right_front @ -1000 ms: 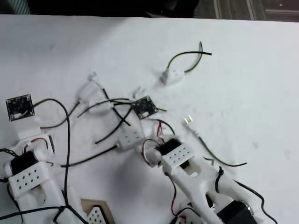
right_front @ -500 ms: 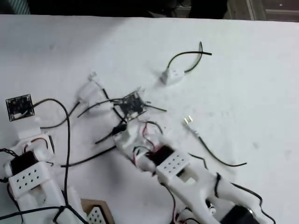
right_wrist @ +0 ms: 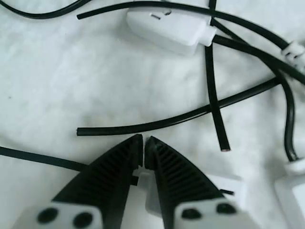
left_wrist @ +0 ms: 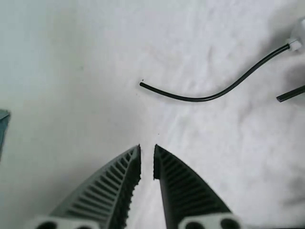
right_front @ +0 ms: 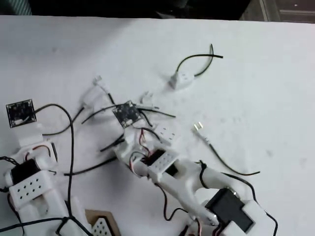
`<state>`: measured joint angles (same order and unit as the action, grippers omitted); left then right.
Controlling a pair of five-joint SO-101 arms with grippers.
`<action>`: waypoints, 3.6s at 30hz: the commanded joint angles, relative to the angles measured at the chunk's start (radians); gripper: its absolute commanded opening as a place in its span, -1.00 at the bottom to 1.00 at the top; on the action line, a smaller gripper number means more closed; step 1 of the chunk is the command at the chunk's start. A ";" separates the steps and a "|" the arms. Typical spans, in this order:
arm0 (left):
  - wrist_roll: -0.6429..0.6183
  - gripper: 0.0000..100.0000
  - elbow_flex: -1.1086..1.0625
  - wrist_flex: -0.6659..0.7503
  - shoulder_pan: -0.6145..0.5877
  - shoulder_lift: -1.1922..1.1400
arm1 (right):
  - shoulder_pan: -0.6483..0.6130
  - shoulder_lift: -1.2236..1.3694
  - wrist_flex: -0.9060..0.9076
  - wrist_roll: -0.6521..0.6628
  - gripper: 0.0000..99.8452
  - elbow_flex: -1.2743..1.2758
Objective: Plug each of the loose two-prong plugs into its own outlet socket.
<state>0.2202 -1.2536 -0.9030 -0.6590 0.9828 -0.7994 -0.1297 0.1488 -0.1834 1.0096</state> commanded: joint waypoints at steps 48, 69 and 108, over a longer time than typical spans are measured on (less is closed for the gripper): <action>-0.002 -0.86 0.041 0.018 0.022 0.008 | 0.743 -0.817 1.049 -0.020 -0.72 -0.011; -0.002 -0.86 0.041 0.018 0.022 0.008 | 0.766 -0.816 0.776 0.077 -0.66 0.175; 0.002 -0.86 0.026 0.018 0.061 0.013 | 0.894 -0.101 0.326 0.345 -0.88 -0.048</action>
<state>0.2202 -1.2536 -0.9030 -0.6099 0.9828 0.0629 -0.2263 0.4849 0.1542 1.0142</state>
